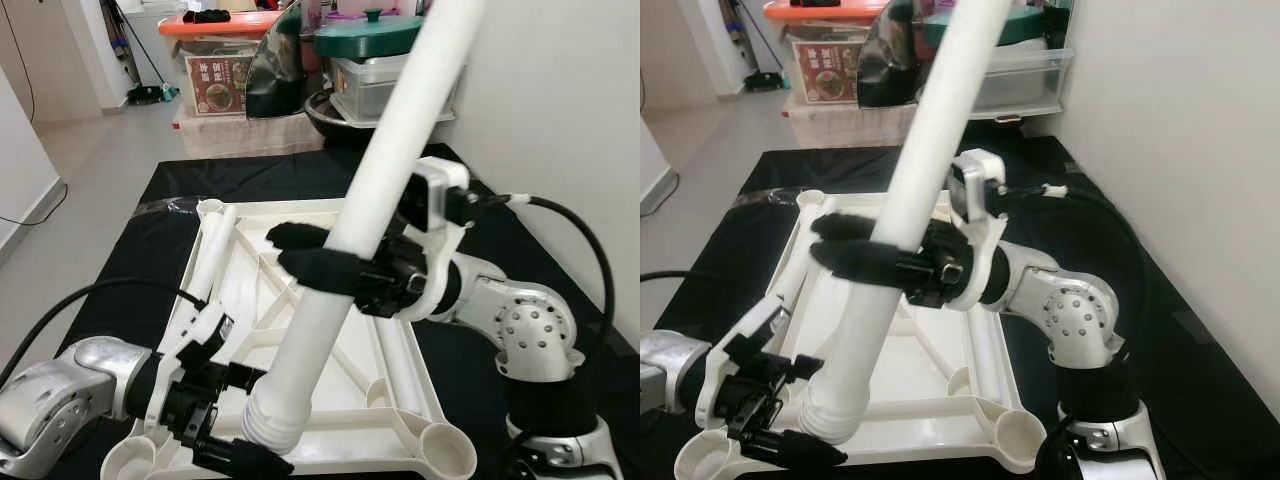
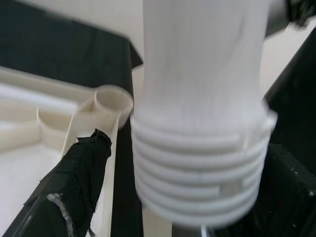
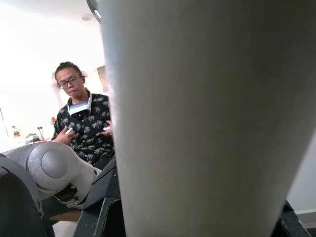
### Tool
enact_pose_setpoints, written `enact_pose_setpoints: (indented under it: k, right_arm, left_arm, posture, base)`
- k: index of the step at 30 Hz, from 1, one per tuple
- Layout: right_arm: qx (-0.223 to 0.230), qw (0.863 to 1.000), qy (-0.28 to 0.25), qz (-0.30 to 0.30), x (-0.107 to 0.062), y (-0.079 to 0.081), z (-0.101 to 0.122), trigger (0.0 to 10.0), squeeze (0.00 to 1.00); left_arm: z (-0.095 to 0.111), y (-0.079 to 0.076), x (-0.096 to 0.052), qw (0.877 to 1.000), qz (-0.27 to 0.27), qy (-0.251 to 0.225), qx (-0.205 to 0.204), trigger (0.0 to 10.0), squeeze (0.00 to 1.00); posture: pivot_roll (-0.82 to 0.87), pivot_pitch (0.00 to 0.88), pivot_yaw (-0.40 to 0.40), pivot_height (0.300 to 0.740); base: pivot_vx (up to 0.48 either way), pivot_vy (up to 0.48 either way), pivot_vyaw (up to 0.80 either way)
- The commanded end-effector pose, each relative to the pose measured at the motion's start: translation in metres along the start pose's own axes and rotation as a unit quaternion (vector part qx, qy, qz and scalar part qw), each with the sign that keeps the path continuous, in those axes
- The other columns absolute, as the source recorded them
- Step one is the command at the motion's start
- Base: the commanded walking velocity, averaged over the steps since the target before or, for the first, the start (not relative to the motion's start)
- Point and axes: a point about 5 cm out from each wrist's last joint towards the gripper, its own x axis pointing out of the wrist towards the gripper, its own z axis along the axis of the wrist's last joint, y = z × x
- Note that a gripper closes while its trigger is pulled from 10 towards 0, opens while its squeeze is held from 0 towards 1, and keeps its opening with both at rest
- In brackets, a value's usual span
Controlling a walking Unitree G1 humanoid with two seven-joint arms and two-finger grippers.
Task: Building children table
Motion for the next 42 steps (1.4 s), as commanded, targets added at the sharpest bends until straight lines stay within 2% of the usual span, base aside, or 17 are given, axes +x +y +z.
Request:
enact_pose_setpoints:
  k: [1, 8, 11, 18, 38, 39, 40, 41, 42]
  right_arm:
    - [-0.002, 1.0, 0.006, 0.006, 0.002, 0.002, -0.003, 0.0, 0.0]
    - [0.008, 1.0, 0.002, 0.003, 0.005, 0.0, -0.012, 0.0, 0.0]
    - [0.009, 1.0, 0.0, 0.003, 0.006, 0.0, -0.013, 0.0, 0.0]
    - [0.004, 1.0, -0.009, -0.002, 0.008, -0.001, -0.012, 0.0, 0.0]
    - [-0.015, 1.0, -0.008, -0.004, 0.011, -0.005, -0.003, 0.0, 0.0]
    - [-0.016, 1.0, -0.008, -0.004, 0.011, -0.005, -0.003, 0.0, 0.0]
    - [-0.017, 1.0, -0.008, -0.004, 0.011, -0.005, -0.003, 0.0, 0.0]
    - [-0.017, 1.0, -0.008, -0.004, 0.011, -0.005, -0.003, 0.0, 0.0]
    - [-0.018, 1.0, -0.008, -0.005, 0.012, -0.005, -0.002, 0.0, 0.0]
  left_arm:
    - [0.004, 0.002, -0.002, 1.0, 0.005, -0.01, 0.001, 10.0, 0.0]
    - [0.015, 0.005, 0.003, 0.998, 0.0, -0.06, -0.002, 10.0, 0.0]
    - [0.014, 0.007, 0.005, 0.998, 0.004, -0.062, -0.001, 10.0, 0.0]
    - [0.005, 0.004, 0.009, 0.999, 0.0, -0.05, -0.012, 10.0, 0.0]
    - [-0.003, -0.005, 0.014, 0.999, -0.023, -0.032, -0.03, 10.0, 0.0]
    - [-0.004, -0.005, 0.015, 0.999, -0.026, -0.03, -0.032, 8.0, 0.0]
    - [-0.004, -0.006, 0.015, 0.999, -0.029, -0.028, -0.032, 7.2, 0.0]
    - [-0.004, -0.006, 0.015, 0.999, -0.029, -0.028, -0.032, 7.2, 0.0]
    - [-0.004, -0.006, 0.016, 0.999, -0.032, -0.027, -0.033, 2.9, 0.0]
  posture:
    - [0.05, 0.0, 0.025, 0.74]
    - [0.04, 0.0, 0.029, 0.74]
    - [0.04, 0.0, 0.028, 0.74]
    - [0.04, 0.0, 0.031, 0.74]
    - [0.04, 0.0, 0.031, 0.74]
    - [0.04, 0.0, 0.034, 0.74]
    - [0.03, 0.0, 0.037, 0.74]
    - [0.03, 0.0, 0.037, 0.74]
    - [0.03, 0.0, 0.037, 0.74]
  base:
    - [0.0, 0.0, 0.0]
    - [0.0, 0.0, 0.0]
    - [0.0, 0.0, 0.0]
    - [0.0, 0.0, 0.0]
    - [0.0, 0.0, 0.0]
    - [0.0, 0.0, 0.0]
    - [0.0, 0.0, 0.0]
    - [0.0, 0.0, 0.0]
    - [0.0, 0.0, 0.0]
